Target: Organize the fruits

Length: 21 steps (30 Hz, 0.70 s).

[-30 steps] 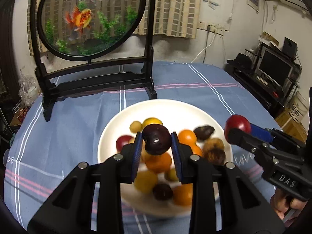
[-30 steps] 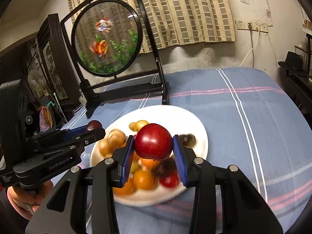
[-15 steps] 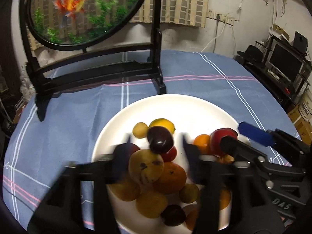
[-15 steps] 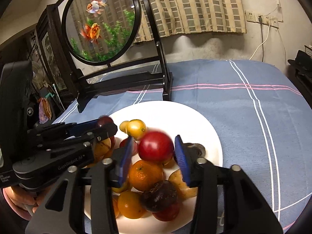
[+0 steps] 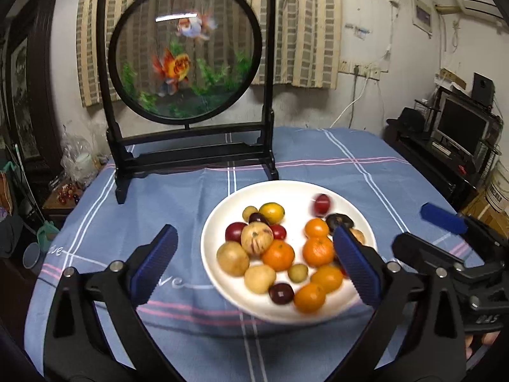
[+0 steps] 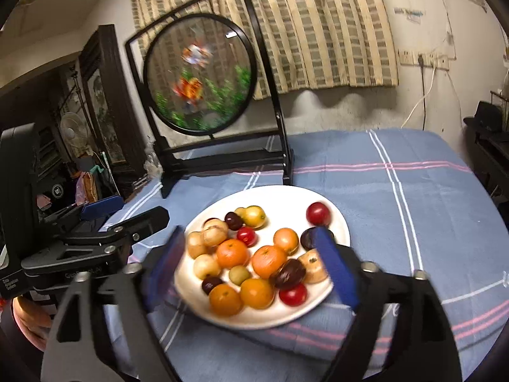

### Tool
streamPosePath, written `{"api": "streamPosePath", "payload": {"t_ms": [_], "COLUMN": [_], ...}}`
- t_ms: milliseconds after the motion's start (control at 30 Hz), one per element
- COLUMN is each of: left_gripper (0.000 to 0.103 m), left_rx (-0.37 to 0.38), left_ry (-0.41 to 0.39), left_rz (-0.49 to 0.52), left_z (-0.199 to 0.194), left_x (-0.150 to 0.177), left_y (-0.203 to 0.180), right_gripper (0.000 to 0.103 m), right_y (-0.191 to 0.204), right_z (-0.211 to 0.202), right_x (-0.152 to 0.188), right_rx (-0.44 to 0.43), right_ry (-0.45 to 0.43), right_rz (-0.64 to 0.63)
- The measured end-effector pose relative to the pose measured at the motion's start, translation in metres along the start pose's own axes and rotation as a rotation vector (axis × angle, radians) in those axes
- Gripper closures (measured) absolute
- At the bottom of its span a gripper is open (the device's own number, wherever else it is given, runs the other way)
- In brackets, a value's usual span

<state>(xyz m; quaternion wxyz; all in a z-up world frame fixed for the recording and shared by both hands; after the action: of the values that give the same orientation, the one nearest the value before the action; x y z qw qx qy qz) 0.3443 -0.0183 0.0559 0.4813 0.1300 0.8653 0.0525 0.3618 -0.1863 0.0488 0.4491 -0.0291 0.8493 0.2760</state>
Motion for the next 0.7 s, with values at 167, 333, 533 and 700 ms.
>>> {"api": "streamPosePath", "payload": {"t_ms": [167,333,533,700], "left_gripper": [0.003,0.002,0.002,0.002], "left_rx": [-0.014,-0.032,-0.057,-0.102], "left_ry": [0.000,-0.003,0.022,0.043], "left_rz": [0.008,0.026,0.055,0.104], "left_z": [-0.037,-0.064,-0.073,-0.063], "left_x": [0.019,0.047,0.082,0.098], "left_y": [-0.009,-0.021,-0.033,-0.043], "right_gripper": [0.001,0.001,0.001,0.001], "right_y": [0.016,0.017,-0.002,-0.021], "right_z": [-0.041,-0.066,-0.067,-0.061], "right_x": [0.020,0.048,0.081,0.091], "right_rx": [-0.014,-0.020,0.048,0.099], "right_ry": [-0.032,-0.038,-0.022,0.034], "right_rz": [-0.071,-0.123,-0.183,-0.143]}}
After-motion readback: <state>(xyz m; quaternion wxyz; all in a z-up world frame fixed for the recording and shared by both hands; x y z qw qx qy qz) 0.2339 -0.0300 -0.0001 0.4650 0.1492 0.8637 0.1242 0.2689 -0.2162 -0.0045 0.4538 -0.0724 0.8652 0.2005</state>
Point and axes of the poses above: each gripper's, at about its wrist camera, not at the fingertips, and z roughly the way its jaws point, y to its left, x to its underside, the point moved 5 cm from there along z, roughly the way its jaws point, and after that the axes turned 15 degrees about z, right-handed, at the moved point
